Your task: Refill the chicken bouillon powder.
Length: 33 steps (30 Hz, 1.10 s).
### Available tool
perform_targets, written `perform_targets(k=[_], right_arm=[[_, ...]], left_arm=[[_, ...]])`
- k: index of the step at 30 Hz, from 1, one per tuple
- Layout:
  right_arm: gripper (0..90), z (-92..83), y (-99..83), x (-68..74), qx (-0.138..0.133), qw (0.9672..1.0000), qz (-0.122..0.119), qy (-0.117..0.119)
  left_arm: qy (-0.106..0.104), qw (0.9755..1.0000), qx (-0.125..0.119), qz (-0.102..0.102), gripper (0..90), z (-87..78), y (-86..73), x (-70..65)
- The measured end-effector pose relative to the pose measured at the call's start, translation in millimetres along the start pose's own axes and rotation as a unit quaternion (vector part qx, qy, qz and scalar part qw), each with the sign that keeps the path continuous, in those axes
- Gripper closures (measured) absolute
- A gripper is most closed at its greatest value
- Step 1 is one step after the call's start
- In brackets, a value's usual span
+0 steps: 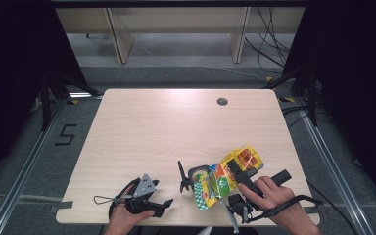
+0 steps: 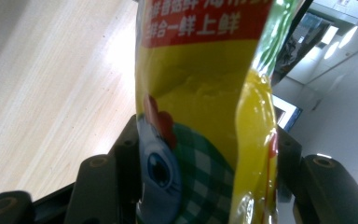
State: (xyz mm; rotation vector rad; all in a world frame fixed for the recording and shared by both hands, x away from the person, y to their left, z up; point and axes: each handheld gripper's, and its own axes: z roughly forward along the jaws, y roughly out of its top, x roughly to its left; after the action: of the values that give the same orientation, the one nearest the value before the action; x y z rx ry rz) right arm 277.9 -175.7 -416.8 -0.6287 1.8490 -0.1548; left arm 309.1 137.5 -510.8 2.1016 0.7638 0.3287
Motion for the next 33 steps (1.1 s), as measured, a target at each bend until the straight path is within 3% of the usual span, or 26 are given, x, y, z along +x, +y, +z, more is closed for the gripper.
perform_targets(k=[1, 4, 5, 6, 8, 11, 12, 13, 14, 18, 19, 20, 21, 24, 25, 27, 30, 31, 33], right_arm=[[45.8, 0.7, 0.3, 0.8, 0.002, 1.0000, 0.001, 0.003], [45.8, 0.8, -0.3, 0.3, -0.003, 1.0000, 0.000, 0.004], [45.8, -1.0, -1.0, 2.0, 0.006, 0.9999, 0.014, 0.004], [45.9, -0.1, -1.6, 0.6, -0.001, 1.0000, 0.007, 0.000], [45.8, -0.3, -1.9, -0.5, -0.001, 1.0000, 0.003, 0.000], [45.9, 0.5, -1.6, 0.9, 0.000, 1.0000, 0.004, 0.001], [45.9, -1.2, -1.7, 3.1, 0.011, 0.9998, 0.018, 0.003], [45.9, 0.1, -1.6, 0.9, -0.002, 1.0000, 0.004, -0.001], [45.9, -0.6, -1.7, 1.0, -0.002, 1.0000, 0.006, 0.001], [46.0, 0.6, -1.5, 1.0, 0.001, 1.0000, 0.001, 0.002], [45.9, 0.5, -1.5, 1.4, -0.001, 1.0000, 0.003, 0.001], [46.0, -1.9, -1.7, 5.6, 0.012, 0.9994, 0.032, 0.007], [46.0, -0.3, -1.9, 2.0, -0.002, 1.0000, 0.008, -0.001], [46.0, -0.6, -2.1, 0.3, -0.006, 1.0000, 0.003, -0.002], [46.0, -0.7, -2.3, 0.4, -0.005, 1.0000, 0.003, -0.002], [46.1, -0.3, -2.5, 1.3, -0.002, 1.0000, 0.004, -0.001], [46.1, -1.1, -3.0, 0.8, -0.003, 1.0000, 0.006, -0.001], [46.1, -1.4, -3.5, 2.1, -0.001, 0.9998, 0.018, 0.001], [46.1, -1.1, -3.5, 0.2, -0.004, 1.0000, 0.007, -0.001]], left_arm=[[0.000, 1.0000, -0.009, 0.003, 17.6, 0.9, -0.1, -0.1], [0.004, 1.0000, -0.004, -0.006, 17.6, 0.2, -0.2, 0.0], [0.000, 0.9999, -0.006, -0.013, 17.6, 0.8, -0.3, -1.1], [0.000, 0.9999, -0.005, -0.012, 17.6, 0.9, -0.5, -1.3], [-0.003, 1.0000, -0.003, 0.008, 17.6, 0.2, 0.2, 0.7], [0.000, 1.0000, 0.001, 0.001, 17.6, 0.2, 0.3, -0.7], [-0.001, 1.0000, -0.001, -0.004, 17.6, 0.3, -0.1, -1.5], [0.003, 0.9999, 0.003, 0.012, 17.6, -0.7, 0.6, 0.4], [0.003, 1.0000, -0.003, -0.004, 17.6, 0.3, 0.0, -0.7], [0.005, 1.0000, -0.001, -0.005, 17.6, -0.1, -0.3, -0.6], [0.004, 1.0000, 0.000, 0.003, 17.6, -0.5, 0.1, 0.5], [0.005, 1.0000, -0.003, 0.002, 17.6, 0.5, -0.1, 0.8], [-0.002, 1.0000, -0.006, -0.005, 17.6, 0.8, -0.4, -0.4], [-0.002, 1.0000, -0.002, 0.007, 17.5, 0.0, 0.2, 0.9], [0.000, 1.0000, -0.001, -0.007, 17.6, 0.1, -0.1, -0.5], [-0.001, 1.0000, -0.007, 0.003, 17.5, 0.6, -0.1, 0.1], [0.004, 1.0000, -0.001, 0.001, 17.6, 0.4, -0.1, 0.5], [-0.003, 1.0000, -0.003, -0.004, 17.5, 0.6, -0.2, -0.3], [0.001, 1.0000, -0.002, 0.004, 17.6, 0.2, 0.1, -0.1]])
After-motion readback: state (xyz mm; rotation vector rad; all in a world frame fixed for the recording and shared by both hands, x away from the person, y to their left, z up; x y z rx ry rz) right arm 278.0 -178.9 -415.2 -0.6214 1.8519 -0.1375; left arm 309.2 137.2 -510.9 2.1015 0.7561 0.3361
